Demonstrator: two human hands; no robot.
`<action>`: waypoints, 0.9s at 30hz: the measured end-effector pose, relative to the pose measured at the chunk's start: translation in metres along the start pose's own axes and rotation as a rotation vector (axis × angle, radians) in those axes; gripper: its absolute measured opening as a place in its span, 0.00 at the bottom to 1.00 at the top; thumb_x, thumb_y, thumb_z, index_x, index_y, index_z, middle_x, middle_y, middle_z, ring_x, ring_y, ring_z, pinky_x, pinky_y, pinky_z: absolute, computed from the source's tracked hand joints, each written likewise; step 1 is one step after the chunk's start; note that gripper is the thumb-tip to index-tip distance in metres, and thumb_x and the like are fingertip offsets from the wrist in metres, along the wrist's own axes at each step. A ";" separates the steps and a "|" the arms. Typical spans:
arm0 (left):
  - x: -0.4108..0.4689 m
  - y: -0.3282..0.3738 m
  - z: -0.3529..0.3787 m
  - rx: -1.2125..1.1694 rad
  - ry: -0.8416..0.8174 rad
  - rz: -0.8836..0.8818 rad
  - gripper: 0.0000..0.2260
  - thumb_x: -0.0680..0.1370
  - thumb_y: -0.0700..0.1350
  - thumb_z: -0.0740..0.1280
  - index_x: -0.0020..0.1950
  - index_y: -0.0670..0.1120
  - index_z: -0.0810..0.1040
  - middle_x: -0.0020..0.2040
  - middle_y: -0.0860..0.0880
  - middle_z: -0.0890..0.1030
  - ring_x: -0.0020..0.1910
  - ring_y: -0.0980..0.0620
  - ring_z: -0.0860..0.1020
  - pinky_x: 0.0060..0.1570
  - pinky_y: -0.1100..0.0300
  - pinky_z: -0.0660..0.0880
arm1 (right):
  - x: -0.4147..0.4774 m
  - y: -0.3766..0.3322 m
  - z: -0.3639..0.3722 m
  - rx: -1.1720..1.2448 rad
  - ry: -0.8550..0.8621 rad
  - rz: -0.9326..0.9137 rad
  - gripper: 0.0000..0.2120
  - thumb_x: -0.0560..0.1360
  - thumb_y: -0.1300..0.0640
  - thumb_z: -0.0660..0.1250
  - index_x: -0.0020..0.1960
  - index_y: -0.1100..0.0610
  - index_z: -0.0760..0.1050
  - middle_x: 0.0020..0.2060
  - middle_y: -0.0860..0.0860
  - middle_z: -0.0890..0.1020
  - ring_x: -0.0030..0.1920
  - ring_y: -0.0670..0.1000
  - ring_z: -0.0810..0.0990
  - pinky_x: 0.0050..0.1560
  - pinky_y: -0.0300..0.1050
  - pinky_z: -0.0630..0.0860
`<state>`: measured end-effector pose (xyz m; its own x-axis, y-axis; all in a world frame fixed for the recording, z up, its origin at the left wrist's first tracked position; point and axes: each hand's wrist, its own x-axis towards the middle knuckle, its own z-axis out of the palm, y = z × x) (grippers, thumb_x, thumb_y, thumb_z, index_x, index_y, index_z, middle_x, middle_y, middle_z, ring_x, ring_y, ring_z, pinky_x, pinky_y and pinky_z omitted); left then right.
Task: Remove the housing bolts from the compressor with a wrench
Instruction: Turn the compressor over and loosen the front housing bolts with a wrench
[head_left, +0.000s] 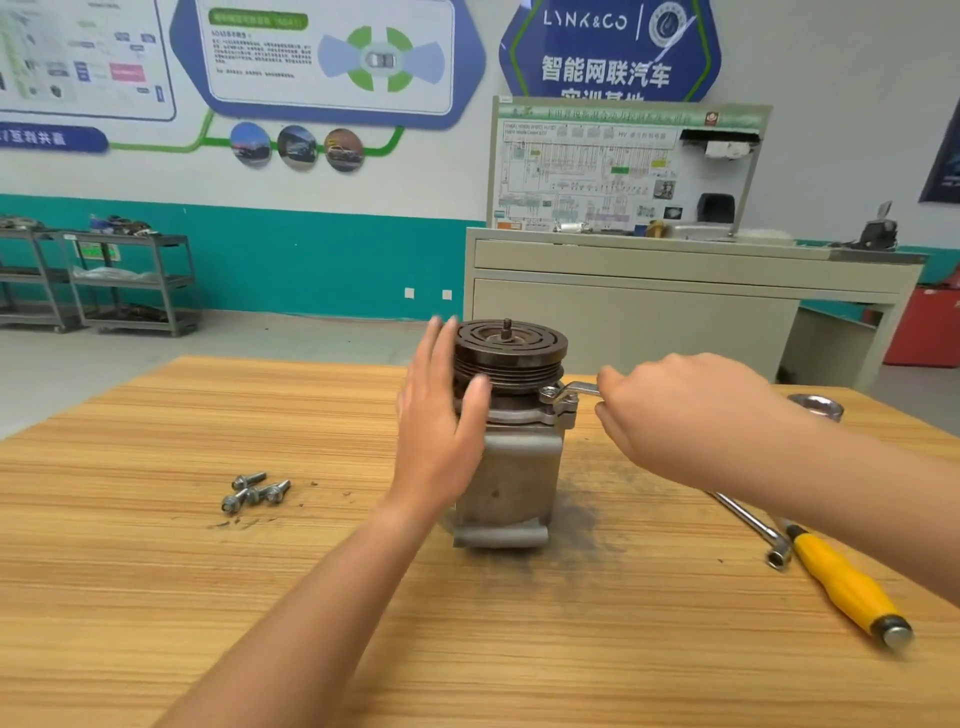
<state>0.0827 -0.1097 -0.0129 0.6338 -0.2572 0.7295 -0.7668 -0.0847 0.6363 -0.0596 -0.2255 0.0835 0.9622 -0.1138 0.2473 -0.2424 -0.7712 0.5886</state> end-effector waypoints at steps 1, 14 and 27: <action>-0.017 -0.009 0.000 -0.035 0.008 -0.062 0.22 0.75 0.59 0.51 0.68 0.68 0.50 0.72 0.66 0.52 0.71 0.70 0.50 0.72 0.61 0.50 | 0.001 0.001 -0.003 -0.009 -0.026 -0.006 0.08 0.80 0.55 0.50 0.44 0.55 0.61 0.27 0.48 0.61 0.27 0.51 0.60 0.24 0.42 0.55; -0.052 -0.034 -0.015 -0.152 -0.031 -0.278 0.33 0.74 0.57 0.63 0.75 0.58 0.51 0.70 0.56 0.67 0.65 0.61 0.70 0.61 0.58 0.71 | 0.002 0.000 -0.001 -0.085 -0.128 -0.011 0.12 0.79 0.57 0.48 0.60 0.58 0.60 0.28 0.50 0.64 0.25 0.49 0.61 0.24 0.42 0.58; -0.048 -0.044 -0.017 0.012 -0.048 -0.260 0.27 0.74 0.50 0.67 0.71 0.50 0.65 0.58 0.55 0.74 0.56 0.57 0.74 0.53 0.67 0.70 | 0.057 0.010 0.055 -0.046 0.169 0.050 0.12 0.76 0.67 0.56 0.58 0.58 0.65 0.52 0.52 0.77 0.52 0.53 0.76 0.45 0.41 0.63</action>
<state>0.0872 -0.0776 -0.0720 0.8042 -0.2708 0.5291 -0.5803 -0.1654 0.7974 -0.0004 -0.2743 0.0616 0.9151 -0.0414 0.4011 -0.2989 -0.7373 0.6059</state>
